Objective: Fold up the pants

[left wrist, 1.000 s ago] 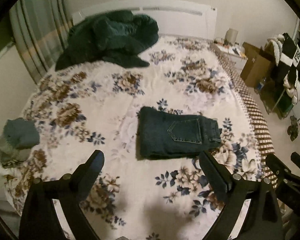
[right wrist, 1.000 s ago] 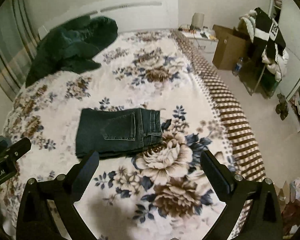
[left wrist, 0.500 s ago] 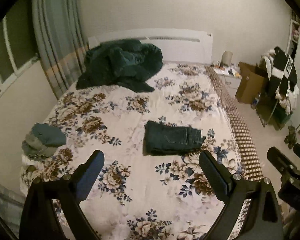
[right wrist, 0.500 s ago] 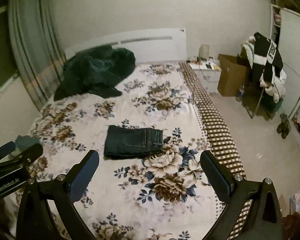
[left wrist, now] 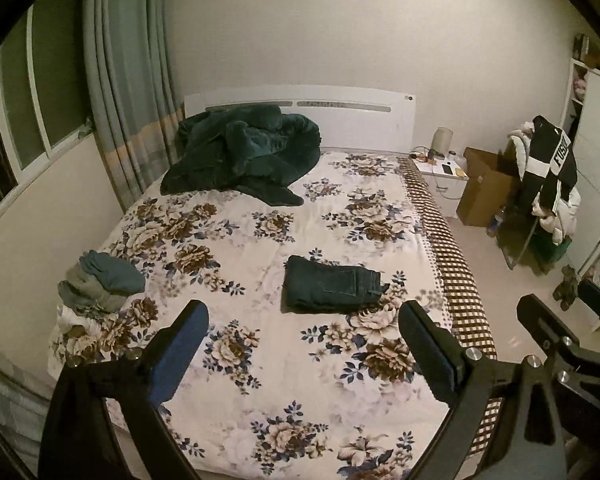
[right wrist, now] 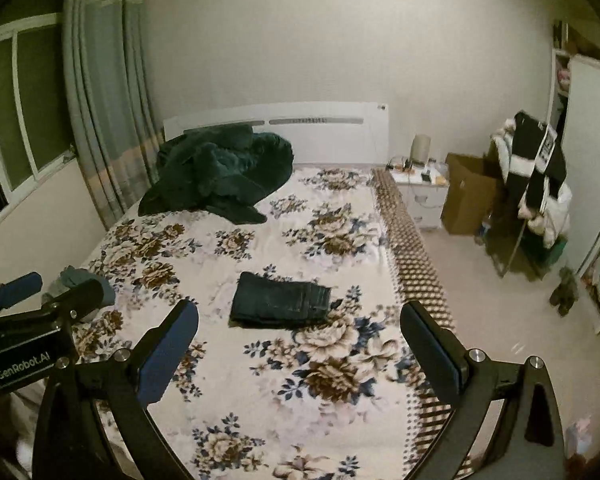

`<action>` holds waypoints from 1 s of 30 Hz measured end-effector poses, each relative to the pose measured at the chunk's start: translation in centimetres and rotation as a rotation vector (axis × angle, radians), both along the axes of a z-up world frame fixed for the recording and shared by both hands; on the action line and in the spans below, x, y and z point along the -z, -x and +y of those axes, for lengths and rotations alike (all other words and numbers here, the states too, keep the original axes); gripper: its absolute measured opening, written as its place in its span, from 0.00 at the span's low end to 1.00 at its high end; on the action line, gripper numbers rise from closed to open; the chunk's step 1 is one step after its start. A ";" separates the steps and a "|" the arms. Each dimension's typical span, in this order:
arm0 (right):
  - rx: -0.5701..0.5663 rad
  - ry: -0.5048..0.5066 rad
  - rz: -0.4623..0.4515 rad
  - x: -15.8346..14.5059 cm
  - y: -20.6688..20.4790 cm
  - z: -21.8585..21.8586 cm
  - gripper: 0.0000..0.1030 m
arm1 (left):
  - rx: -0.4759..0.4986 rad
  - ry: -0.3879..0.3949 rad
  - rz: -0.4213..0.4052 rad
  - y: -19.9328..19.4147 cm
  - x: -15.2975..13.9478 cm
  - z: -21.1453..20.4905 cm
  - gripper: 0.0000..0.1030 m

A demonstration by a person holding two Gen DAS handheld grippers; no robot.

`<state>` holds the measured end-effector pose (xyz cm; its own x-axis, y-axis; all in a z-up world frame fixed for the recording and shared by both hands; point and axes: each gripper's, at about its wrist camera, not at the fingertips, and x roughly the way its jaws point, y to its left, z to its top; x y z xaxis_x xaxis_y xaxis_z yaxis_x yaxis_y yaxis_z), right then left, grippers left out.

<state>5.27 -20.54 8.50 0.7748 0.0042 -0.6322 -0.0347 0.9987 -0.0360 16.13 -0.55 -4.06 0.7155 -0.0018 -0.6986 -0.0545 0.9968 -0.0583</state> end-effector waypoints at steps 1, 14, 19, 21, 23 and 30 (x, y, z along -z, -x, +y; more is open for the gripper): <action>0.004 -0.001 -0.001 -0.4 0.4 0.1 1.00 | 0.001 0.004 -0.002 0.2 -0.1 0.2 0.97; 0.022 0.008 -0.021 -2.4 0.2 0.6 1.00 | -0.035 -0.023 -0.026 1.3 -0.9 1.1 1.00; 0.024 0.009 -0.021 -2.4 0.1 0.6 1.00 | -0.042 -0.028 -0.036 1.7 -1.3 0.7 1.00; 0.025 0.006 -0.018 -2.3 0.1 0.6 1.00 | -0.044 -0.033 -0.034 1.9 -1.3 0.6 1.00; 0.028 0.004 -0.016 -2.2 0.3 0.7 1.00 | -0.044 -0.033 -0.034 1.9 -1.4 0.6 1.00; 0.029 -0.004 -0.007 -1.8 0.6 0.4 1.00 | -0.046 -0.037 -0.025 2.3 -1.4 0.9 1.00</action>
